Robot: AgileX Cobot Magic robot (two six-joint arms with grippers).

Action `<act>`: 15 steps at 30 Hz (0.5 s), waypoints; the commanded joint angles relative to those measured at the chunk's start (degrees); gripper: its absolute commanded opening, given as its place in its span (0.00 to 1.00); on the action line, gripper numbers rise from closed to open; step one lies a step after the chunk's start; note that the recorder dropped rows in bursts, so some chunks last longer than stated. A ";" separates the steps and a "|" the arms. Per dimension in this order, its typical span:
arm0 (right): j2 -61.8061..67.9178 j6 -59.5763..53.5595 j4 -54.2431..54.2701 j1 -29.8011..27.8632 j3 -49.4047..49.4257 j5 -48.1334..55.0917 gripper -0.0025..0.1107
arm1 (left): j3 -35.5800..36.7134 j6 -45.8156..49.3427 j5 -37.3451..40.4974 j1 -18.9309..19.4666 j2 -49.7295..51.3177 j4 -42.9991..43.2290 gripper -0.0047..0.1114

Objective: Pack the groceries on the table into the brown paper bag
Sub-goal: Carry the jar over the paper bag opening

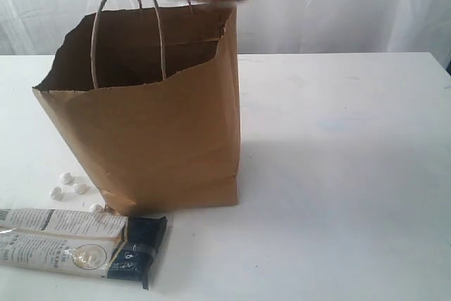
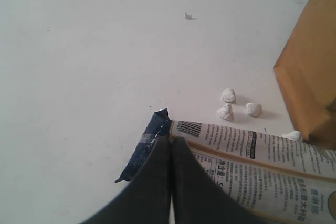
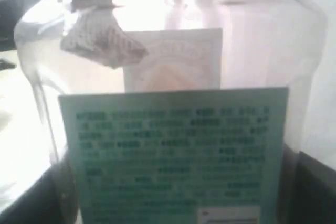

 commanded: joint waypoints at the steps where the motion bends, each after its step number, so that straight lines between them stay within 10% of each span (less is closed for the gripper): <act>1: 6.87 -2.09 1.43 -0.03 -6.19 11.45 0.02 | 0.06 -0.52 -0.45 -0.21 -0.26 -0.43 0.04; 15: 26.10 -2.95 1.43 -0.69 -17.55 -4.00 0.02 | 0.06 -0.52 -0.45 -0.21 -0.26 -0.43 0.04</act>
